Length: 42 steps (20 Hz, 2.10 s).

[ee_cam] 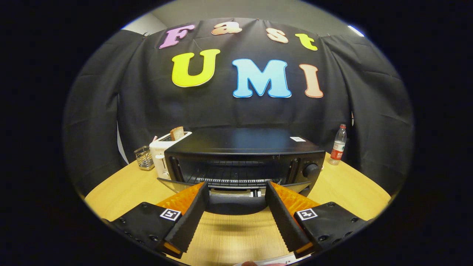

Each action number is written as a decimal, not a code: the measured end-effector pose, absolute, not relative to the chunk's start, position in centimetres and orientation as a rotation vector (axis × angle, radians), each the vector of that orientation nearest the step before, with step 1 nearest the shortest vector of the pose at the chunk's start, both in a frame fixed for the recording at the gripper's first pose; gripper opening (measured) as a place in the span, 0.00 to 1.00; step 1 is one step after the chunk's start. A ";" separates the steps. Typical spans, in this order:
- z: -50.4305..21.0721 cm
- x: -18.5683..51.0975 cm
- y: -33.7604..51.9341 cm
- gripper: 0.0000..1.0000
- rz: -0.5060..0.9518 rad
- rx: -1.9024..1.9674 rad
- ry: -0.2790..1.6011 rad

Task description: Open the toaster oven, put the food inside, and close the toaster oven door.

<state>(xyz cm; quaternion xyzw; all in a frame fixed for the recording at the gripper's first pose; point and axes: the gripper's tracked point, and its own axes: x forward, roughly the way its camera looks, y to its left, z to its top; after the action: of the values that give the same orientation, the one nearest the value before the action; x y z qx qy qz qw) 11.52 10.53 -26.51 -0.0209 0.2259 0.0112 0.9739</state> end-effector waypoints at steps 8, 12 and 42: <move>-30.2 7.3 10.4 0.96 0.014 -0.017 0.578; -31.0 6.3 10.9 0.97 0.037 -0.025 0.625; -29.5 -6.5 -0.2 0.98 0.480 0.353 1.337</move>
<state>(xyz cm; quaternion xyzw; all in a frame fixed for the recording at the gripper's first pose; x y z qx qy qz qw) -6.47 -0.17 -29.45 0.1611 0.6105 0.2192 0.7438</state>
